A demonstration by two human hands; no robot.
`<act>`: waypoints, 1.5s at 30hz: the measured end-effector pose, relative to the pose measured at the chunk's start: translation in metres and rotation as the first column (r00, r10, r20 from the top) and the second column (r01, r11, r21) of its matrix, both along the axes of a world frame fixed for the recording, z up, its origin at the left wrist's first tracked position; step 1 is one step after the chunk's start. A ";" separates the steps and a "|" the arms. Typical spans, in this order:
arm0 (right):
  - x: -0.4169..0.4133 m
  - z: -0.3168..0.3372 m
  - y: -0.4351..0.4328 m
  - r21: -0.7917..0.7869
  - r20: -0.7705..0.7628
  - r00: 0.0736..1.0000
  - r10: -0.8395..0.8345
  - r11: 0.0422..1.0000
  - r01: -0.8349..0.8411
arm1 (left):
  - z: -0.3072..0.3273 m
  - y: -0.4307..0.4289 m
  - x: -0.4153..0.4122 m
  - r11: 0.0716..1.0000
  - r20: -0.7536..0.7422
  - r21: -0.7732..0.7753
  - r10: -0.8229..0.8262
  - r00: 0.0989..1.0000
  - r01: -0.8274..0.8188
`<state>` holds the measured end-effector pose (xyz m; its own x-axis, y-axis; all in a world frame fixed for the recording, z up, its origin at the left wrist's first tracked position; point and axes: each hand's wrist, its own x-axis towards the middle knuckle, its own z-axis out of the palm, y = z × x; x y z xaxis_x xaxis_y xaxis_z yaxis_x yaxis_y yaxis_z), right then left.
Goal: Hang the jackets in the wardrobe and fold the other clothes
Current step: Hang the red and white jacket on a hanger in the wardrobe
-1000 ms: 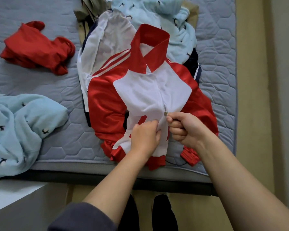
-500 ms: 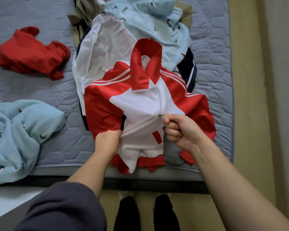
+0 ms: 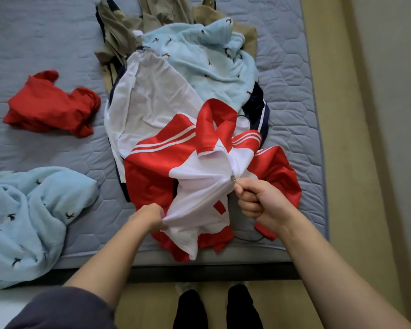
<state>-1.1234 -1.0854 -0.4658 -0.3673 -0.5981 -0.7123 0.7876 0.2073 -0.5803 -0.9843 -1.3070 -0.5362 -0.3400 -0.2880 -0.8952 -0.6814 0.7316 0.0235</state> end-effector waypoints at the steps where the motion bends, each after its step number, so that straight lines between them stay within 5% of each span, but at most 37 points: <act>1: -0.002 0.003 0.002 0.013 -0.024 1.000 0.011 1.000 -0.011 | 0.012 -0.001 -0.010 0.999 -0.049 0.039 0.003 0.999 -0.001; 3: -0.005 0.007 0.004 0.042 -0.067 0.997 0.027 0.999 -0.024 | 0.039 -0.001 -0.037 0.995 -0.292 0.036 0.098 0.951 -0.092; 5: -0.004 0.012 0.005 0.074 -0.103 0.994 0.042 0.997 -0.034 | 0.067 0.007 -0.071 0.942 -0.511 0.138 0.333 0.792 -0.307; 6: -0.002 0.014 0.004 0.089 -0.120 0.991 0.053 0.995 -0.042 | 0.077 0.015 -0.088 0.871 -0.503 0.256 0.491 0.711 -0.419; 8: 0.003 0.019 0.003 0.115 -0.142 0.987 0.075 0.992 -0.059 | 0.093 0.033 -0.118 0.711 -0.297 0.421 0.695 0.655 -0.563; 12: 0.012 0.026 0.001 0.153 -0.161 0.982 0.095 0.986 -0.070 | 0.095 0.062 -0.133 0.584 0.016 0.474 0.743 0.669 -0.659; 14: 0.015 0.028 0.002 0.182 -0.177 0.978 0.114 0.980 -0.082 | 0.095 0.067 -0.134 0.453 -0.012 0.505 0.855 0.519 -0.735; 17: 0.020 0.028 0.008 0.209 -0.194 0.970 0.145 0.972 -0.103 | 0.103 0.068 -0.134 0.023 0.085 0.643 0.991 0.101 -0.765; 18: 0.022 0.028 0.011 0.220 -0.187 0.970 0.155 0.969 -0.112 | 0.104 0.066 -0.131 -0.076 0.139 0.671 0.990 0.024 -0.737; 23: 0.030 0.033 0.015 0.497 -0.280 0.943 0.181 0.868 -0.019 | 0.121 0.060 -0.094 -0.302 0.317 0.725 0.944 -0.090 -0.619; 26: 0.026 0.041 -0.002 0.542 -0.542 0.833 0.113 0.804 0.244 | 0.127 0.057 -0.074 -0.376 0.365 0.750 0.921 -0.135 -0.544; 29: 0.018 0.047 -0.036 0.572 -0.638 0.723 0.266 0.792 0.213 | 0.129 0.058 -0.056 -0.401 0.398 0.772 0.910 -0.116 -0.493; 31: 0.018 0.044 -0.059 0.744 -0.491 0.677 0.549 0.668 -0.002 | 0.126 0.058 -0.044 -0.373 0.374 0.801 0.922 -0.095 -0.468; 33: 0.024 0.033 -0.073 0.874 -0.231 0.595 0.770 0.433 -0.221 | 0.124 0.057 -0.033 -0.342 0.337 0.824 0.937 -0.094 -0.452; 35: 0.036 0.018 -0.080 0.904 -0.038 0.537 0.843 0.257 -0.340 | 0.119 0.058 -0.022 -0.337 0.327 0.823 0.939 -0.102 -0.457; 37: 0.048 0.003 -0.080 0.907 0.028 0.547 0.836 0.208 -0.365 | 0.113 0.059 -0.011 -0.348 0.333 0.814 0.936 -0.116 -0.466; 39: 0.055 -0.008 -0.074 0.913 -0.032 0.629 0.777 0.278 -0.298 | 0.108 0.060 -0.001 -0.335 0.323 0.799 0.940 -0.113 -0.500; 41: 0.059 -0.016 -0.064 0.877 -0.178 0.775 0.607 0.455 -0.155 | 0.107 0.060 0.007 -0.300 0.289 0.779 0.951 -0.109 -0.551; 43: 0.064 -0.014 -0.052 0.749 -0.286 0.923 0.255 0.661 0.050 | 0.108 0.058 0.014 -0.335 0.269 0.771 0.942 -0.200 -0.542; 45: 0.073 -0.003 -0.042 0.591 -0.208 0.953 -0.218 0.749 0.300 | 0.117 0.056 0.019 -0.405 0.298 0.780 0.911 -0.286 -0.477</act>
<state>-1.0505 -1.1270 -0.4685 -0.5490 0.0781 -0.8321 0.7976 0.3466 -0.4937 -0.9656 -1.2514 -0.4190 -0.5095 -0.2653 -0.8186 -0.1348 -0.9149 0.3804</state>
